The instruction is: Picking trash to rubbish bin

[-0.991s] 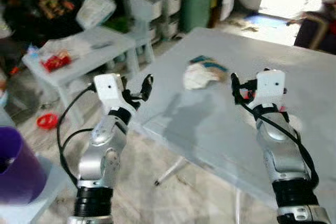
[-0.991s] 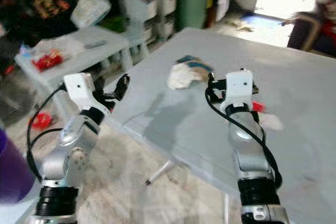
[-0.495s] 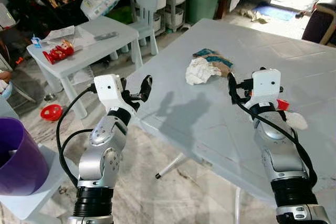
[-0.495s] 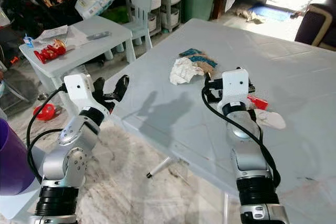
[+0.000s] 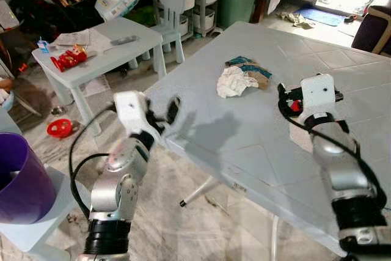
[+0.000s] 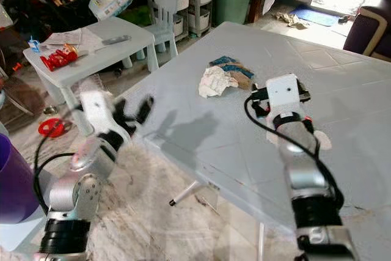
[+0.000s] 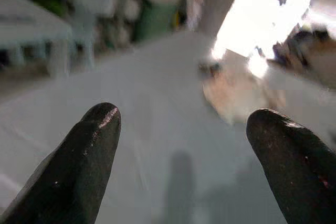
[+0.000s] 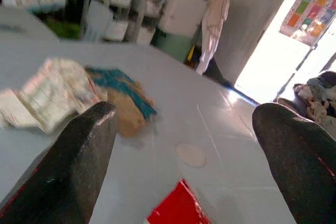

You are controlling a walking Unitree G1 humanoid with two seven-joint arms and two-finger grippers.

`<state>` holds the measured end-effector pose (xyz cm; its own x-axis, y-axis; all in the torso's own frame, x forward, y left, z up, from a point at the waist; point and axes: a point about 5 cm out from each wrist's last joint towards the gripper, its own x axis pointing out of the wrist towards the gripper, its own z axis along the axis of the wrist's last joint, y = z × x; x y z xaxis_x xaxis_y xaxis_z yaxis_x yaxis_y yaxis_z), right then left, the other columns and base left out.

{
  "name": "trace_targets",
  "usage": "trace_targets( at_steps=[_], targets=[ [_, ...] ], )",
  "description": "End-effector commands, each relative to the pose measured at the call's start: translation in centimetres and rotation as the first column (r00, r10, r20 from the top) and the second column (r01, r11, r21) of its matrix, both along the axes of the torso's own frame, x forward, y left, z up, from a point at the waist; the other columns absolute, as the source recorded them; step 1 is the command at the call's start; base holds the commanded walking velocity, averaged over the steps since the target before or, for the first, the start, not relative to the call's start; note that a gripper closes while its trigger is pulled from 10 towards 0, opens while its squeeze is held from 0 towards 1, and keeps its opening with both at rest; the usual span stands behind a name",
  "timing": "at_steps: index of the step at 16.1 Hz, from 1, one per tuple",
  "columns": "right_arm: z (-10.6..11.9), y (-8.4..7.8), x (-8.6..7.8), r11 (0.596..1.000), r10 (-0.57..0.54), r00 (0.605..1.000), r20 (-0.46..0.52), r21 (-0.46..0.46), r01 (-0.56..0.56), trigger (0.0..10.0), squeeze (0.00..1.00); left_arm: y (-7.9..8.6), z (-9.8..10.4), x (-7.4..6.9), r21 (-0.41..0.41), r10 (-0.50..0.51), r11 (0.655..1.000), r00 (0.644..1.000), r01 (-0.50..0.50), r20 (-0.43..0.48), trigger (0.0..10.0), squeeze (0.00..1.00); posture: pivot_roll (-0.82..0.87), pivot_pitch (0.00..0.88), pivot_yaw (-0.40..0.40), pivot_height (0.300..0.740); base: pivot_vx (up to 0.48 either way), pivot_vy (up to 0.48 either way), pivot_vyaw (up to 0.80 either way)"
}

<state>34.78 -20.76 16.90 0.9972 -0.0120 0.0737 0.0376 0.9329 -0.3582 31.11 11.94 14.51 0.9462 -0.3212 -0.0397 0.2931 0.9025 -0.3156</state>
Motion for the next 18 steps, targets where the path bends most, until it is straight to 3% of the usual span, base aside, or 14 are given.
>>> trace_targets(
  at_steps=[1,6,11,15,18],
  targets=[
    [-0.5,-0.9,0.3,1.000,-0.012,0.997,-0.070,-0.022,0.011,10.0,0.00,-1.0,-0.7,-0.7,-0.006,-0.088,0.996,0.995,0.088,-0.049,10.0,0.00,-0.01,0.062,-0.023,0.740,0.000,0.000,0.00],
    [0.1,-3.9,0.4,0.999,-0.019,0.988,-0.154,-0.051,0.011,10.0,0.00,-2.9,-1.7,-3.2,0.014,-0.286,0.957,0.952,0.289,-0.107,10.0,0.00,-0.02,0.088,-0.025,0.740,0.000,0.000,0.00],
    [0.7,-6.9,-0.8,0.999,-0.023,0.973,-0.229,-0.050,0.012,10.0,0.00,-3.5,-1.6,-3.4,0.001,-0.344,0.938,0.931,0.346,-0.121,10.0,0.00,-0.07,0.096,-0.015,0.740,0.000,0.000,0.00],
    [-0.4,-6.8,-1.9,0.994,0.087,0.942,-0.324,-0.028,-0.101,10.0,0.00,-3.5,-1.6,-3.3,0.001,-0.349,0.936,0.929,0.352,-0.124,10.0,0.00,-0.07,0.094,-0.015,0.740,0.000,0.000,0.00],
    [-0.4,-5.9,-2.2,0.980,0.189,0.921,-0.341,0.006,-0.199,10.0,0.00,-3.5,-1.7,-3.4,0.002,-0.352,0.935,0.927,0.355,-0.129,10.0,0.00,-0.07,0.093,-0.014,0.740,0.000,0.000,0.00]
  ],
)
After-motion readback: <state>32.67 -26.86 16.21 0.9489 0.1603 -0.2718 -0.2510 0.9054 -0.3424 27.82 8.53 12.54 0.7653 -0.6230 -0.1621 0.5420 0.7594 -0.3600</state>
